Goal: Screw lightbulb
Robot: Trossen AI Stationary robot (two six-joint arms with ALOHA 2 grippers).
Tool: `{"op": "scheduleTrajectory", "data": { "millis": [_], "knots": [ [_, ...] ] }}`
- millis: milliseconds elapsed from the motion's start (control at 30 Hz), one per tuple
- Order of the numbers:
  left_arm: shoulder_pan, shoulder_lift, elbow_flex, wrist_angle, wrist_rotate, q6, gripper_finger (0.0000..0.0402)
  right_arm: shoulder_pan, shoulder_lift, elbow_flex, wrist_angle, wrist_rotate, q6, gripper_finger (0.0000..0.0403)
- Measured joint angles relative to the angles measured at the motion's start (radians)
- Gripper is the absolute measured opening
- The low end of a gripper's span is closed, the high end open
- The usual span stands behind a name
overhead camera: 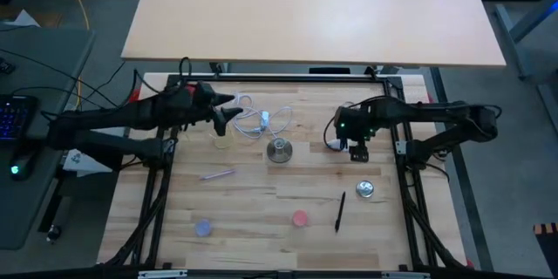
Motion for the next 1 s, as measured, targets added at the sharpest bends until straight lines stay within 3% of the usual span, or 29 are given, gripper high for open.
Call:
{"op": "scheduleTrajectory", "data": {
  "millis": [167,400,733,1000],
  "knots": [
    [0.0,0.002,0.015,-0.107,-0.025,0.034,0.0264,0.0,0.004,-0.09,0.188,0.094,-0.044,0.0291],
    [0.0,0.003,0.014,-0.226,-0.017,-0.001,0.0264,0.0,0.094,-0.118,0.214,0.093,-0.055,0.0291],
    [0.0,0.002,0.014,-0.25,0.04,-0.002,0.0264,-0.002,0.232,-0.122,0.317,0.14,-0.063,0.0291],
    [0.0,0.002,0.014,-0.248,0.041,-0.054,0.0264,-0.002,0.238,-0.122,0.342,0.136,-0.076,0.0286]
  ]
}}
